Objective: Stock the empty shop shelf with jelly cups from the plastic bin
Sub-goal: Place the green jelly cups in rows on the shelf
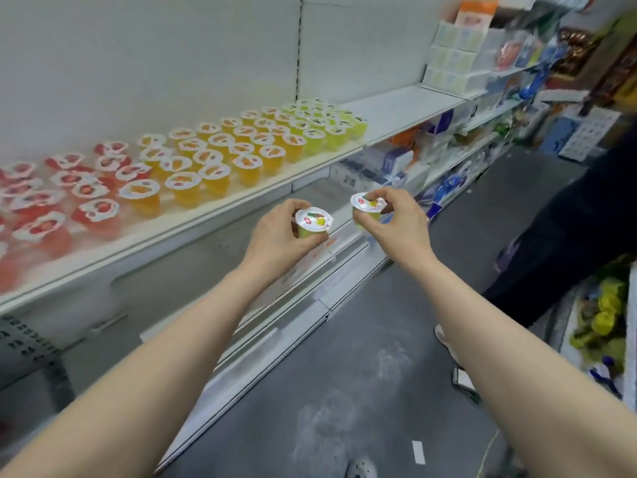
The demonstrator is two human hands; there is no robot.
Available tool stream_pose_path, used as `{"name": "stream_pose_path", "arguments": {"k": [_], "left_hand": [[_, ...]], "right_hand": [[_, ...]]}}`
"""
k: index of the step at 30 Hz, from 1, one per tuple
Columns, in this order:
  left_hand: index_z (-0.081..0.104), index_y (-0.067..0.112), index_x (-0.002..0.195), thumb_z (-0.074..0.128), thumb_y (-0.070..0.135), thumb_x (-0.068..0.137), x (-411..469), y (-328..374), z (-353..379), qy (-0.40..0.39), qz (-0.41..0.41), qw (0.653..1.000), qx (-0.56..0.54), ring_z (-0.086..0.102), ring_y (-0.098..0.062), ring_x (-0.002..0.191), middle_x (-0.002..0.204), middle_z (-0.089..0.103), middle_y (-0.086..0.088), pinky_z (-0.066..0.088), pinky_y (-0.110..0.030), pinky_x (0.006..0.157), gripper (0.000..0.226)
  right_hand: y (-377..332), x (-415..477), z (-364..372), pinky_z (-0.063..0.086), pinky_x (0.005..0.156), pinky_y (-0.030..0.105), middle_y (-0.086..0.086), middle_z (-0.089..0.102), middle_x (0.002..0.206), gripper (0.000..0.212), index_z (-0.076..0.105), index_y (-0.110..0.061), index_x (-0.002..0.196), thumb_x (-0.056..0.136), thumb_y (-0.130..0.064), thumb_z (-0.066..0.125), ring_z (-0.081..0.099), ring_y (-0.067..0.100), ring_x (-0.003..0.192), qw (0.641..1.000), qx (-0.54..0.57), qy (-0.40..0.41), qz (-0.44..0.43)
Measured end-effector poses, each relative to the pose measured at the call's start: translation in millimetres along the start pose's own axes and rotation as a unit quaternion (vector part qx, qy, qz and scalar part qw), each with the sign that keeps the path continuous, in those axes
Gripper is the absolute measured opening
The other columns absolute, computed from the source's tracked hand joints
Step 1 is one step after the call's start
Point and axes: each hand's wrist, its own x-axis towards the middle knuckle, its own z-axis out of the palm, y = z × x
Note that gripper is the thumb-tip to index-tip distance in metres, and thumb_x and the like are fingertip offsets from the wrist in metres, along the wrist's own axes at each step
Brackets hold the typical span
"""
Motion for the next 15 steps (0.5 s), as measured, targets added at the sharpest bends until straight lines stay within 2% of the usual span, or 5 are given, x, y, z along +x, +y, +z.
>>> {"name": "stream_pose_path", "arguments": {"k": [3,8,11,13,15], "left_hand": [[0.059,0.029,0.11,0.081,0.042,0.069,48,1,22,0.015,0.002,1.0,0.017,0.064,-0.008,0.083,0.101,0.067,0.012,0.052,-0.037,0.083,0.048],[0.059,0.026,0.11,0.082,0.041,0.07,127,15,64,0.063,0.005,0.998,0.026,0.064,-0.012,0.083,0.1,0.066,0.009,0.053,-0.039,0.079,0.049],[0.059,0.027,0.11,0.08,0.048,0.066,173,24,89,0.09,0.003,0.996,0.027,0.065,-0.013,0.081,0.1,0.066,0.008,0.054,-0.041,0.078,0.052],[0.059,0.025,0.113,0.08,0.047,0.069,201,30,102,0.104,-0.007,0.994,0.035,0.064,-0.011,0.082,0.103,0.067,0.008,0.054,-0.037,0.079,0.054],[0.059,0.022,0.117,0.08,0.044,0.072,228,35,113,0.119,-0.016,0.992,0.042,0.063,-0.009,0.082,0.107,0.067,0.008,0.052,-0.03,0.078,0.054]], "right_hand": [[29,48,2,0.038,0.075,0.02,-0.006,0.061,0.105,0.023,0.063,-0.033,0.099,0.08,-0.037,0.074,0.054,0.006,0.09,1.0,0.011,-0.007,-0.014],[80,136,1,0.039,0.073,0.012,-0.006,0.06,0.1,0.023,0.064,-0.03,0.099,0.08,-0.038,0.074,0.05,0.003,0.082,0.999,0.005,-0.01,-0.049],[104,191,-3,0.047,0.078,0.03,-0.007,0.06,0.097,0.023,0.065,-0.03,0.098,0.079,-0.04,0.074,0.055,0.009,0.081,0.998,0.015,-0.022,-0.066],[115,226,-4,0.048,0.078,0.031,-0.007,0.06,0.098,0.022,0.064,-0.03,0.097,0.08,-0.039,0.073,0.055,0.006,0.079,0.996,0.024,-0.038,-0.082],[125,259,-3,0.045,0.075,0.027,-0.005,0.061,0.101,0.021,0.063,-0.032,0.097,0.08,-0.04,0.073,0.054,-0.001,0.076,0.994,0.022,-0.044,-0.094]]}}
